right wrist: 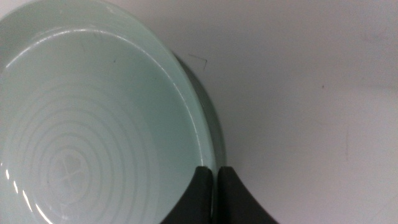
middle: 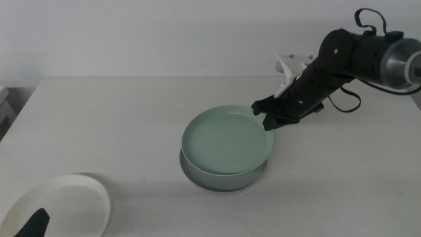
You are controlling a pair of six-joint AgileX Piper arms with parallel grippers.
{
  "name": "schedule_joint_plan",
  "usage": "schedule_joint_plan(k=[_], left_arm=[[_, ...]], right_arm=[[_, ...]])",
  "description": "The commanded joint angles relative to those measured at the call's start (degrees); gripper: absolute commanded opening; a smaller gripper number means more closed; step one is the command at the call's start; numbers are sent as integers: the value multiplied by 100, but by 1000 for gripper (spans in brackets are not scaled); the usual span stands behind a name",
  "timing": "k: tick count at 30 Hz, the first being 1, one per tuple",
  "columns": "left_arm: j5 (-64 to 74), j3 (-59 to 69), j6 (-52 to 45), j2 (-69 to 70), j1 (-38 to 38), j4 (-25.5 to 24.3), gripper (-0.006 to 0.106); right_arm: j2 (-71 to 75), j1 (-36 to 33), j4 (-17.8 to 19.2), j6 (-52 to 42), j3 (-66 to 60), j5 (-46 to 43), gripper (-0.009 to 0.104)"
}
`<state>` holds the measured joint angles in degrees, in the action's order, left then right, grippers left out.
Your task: Stack the three bowls on top of each other.
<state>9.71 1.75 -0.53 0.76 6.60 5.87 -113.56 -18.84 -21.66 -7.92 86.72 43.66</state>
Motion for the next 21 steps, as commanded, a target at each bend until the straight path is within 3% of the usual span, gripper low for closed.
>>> schedule_joint_plan(k=[1, 7, 10, 18, 21], left_arm=[[-447, 31, 53, 82, 11, 43, 89], [-447, 31, 53, 82, 11, 43, 89], [-447, 31, 53, 82, 11, 43, 89], [-447, 31, 53, 82, 11, 43, 89], [-447, 31, 53, 82, 11, 43, 89]], right_arm=[[283, 10, -86, -68, 134, -98, 0], [203, 10, -142, -68, 134, -119, 2], [203, 10, -148, -68, 134, -119, 9], [322, 15, -238, -68, 175, 89, 52], [608, 29, -149, -240, 291, 348, 63]])
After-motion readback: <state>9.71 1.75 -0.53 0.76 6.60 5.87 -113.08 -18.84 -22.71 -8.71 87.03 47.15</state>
